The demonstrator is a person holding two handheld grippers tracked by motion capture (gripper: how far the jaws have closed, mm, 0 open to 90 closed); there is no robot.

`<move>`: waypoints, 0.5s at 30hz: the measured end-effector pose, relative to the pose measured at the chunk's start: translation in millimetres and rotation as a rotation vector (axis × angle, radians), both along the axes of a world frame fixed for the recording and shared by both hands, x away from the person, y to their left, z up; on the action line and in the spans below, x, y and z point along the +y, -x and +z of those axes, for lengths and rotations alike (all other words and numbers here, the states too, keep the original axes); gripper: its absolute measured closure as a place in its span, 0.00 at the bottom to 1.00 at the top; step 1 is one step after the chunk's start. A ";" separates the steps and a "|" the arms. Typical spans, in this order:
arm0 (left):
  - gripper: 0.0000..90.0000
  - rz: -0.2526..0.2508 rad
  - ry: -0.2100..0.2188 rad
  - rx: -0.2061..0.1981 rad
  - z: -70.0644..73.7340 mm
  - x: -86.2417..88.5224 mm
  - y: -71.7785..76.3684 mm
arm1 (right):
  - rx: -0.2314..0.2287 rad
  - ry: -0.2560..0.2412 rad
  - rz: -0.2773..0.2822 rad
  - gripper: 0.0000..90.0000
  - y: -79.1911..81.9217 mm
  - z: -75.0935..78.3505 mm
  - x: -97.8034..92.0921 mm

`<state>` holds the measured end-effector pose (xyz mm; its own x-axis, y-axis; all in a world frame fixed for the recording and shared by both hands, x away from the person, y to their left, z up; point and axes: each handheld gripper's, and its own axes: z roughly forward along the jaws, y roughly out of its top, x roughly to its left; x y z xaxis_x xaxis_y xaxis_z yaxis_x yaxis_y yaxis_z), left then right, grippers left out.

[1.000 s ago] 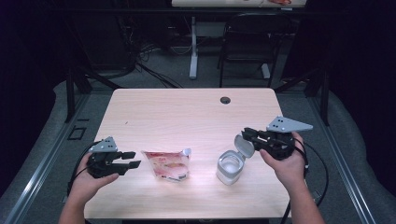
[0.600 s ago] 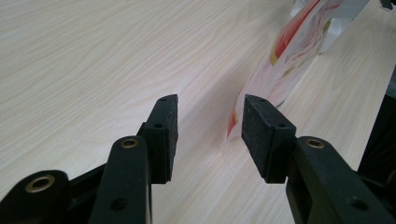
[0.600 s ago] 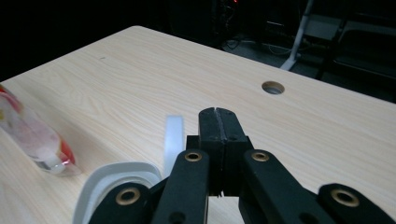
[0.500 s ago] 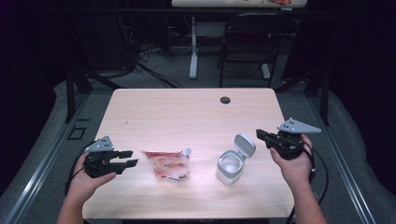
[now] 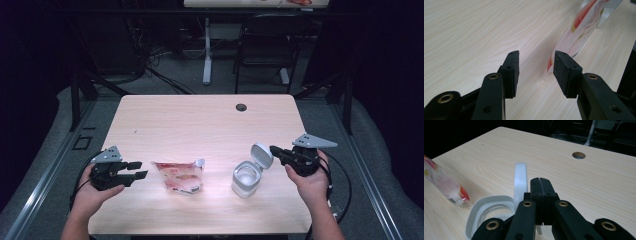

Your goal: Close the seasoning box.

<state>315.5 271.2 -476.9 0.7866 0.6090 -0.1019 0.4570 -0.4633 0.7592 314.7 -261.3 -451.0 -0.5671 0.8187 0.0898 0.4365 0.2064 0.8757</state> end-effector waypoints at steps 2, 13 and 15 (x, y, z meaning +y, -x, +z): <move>0.63 0.000 0.001 0.000 -0.2 0.2 -0.1 | -0.004 -0.002 0.006 1.00 1.5 -0.1 1.4; 0.63 0.003 0.001 0.002 -1.1 -0.1 -0.4 | -0.003 -0.034 0.071 1.00 9.6 -1.8 12.3; 0.63 0.007 0.001 0.004 -1.3 0.3 -0.4 | 0.004 -0.013 0.080 1.00 11.1 -4.0 15.8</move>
<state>315.9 271.5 -478.1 0.7816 0.6147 -0.1061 0.4638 -0.4590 0.7578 303.6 -245.5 -455.1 -0.6301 0.7697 0.1025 0.4224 0.2290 0.8770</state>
